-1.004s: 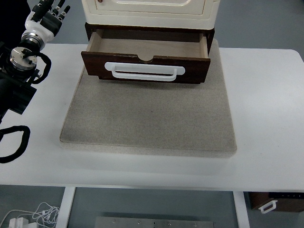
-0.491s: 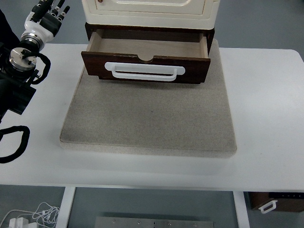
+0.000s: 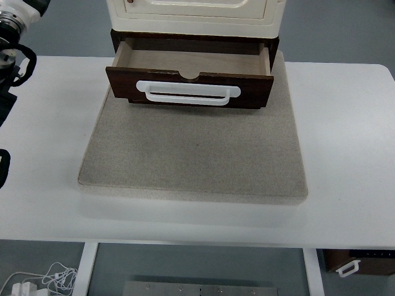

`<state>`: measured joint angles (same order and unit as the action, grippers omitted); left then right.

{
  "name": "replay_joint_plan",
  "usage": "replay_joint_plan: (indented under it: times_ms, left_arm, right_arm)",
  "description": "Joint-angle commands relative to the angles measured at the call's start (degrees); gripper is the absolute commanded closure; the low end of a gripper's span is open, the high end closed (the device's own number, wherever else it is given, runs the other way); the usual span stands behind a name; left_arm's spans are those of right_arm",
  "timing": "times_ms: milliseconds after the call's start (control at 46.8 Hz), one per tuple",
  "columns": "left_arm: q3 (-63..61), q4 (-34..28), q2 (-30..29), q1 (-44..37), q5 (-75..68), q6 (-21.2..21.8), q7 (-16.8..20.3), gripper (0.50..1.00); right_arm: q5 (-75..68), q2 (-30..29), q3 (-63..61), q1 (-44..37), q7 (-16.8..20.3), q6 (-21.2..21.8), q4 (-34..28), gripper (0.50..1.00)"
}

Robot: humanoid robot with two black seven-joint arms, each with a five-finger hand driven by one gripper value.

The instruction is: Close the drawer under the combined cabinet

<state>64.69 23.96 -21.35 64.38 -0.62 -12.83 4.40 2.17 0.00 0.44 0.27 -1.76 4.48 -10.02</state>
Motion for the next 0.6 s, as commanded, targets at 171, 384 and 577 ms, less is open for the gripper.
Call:
replay_joint_plan:
  times_ms: [171, 384, 577]
  left_arm:
    - [-2.7, 3.7, -5.8, 5.4, -0.4, -0.3, 0.0, 0.500]
    - [-3.2, 9.9, -8.4, 7.6, -1.0, -0.4, 0.0, 0.500]
    - [-3.3, 18.7, -10.7, 8.0, -2.5, -0.3, 0.0, 0.500]
  right_arm:
    - [-0.1, 0.0, 0.0, 0.0, 0.0, 0.0, 0.0, 0.548]
    - [0.0, 0.0, 0.0, 0.0, 0.0, 0.0, 0.0, 0.548]
    - [0.0, 0.0, 0.0, 0.0, 0.0, 0.0, 0.0, 0.548]
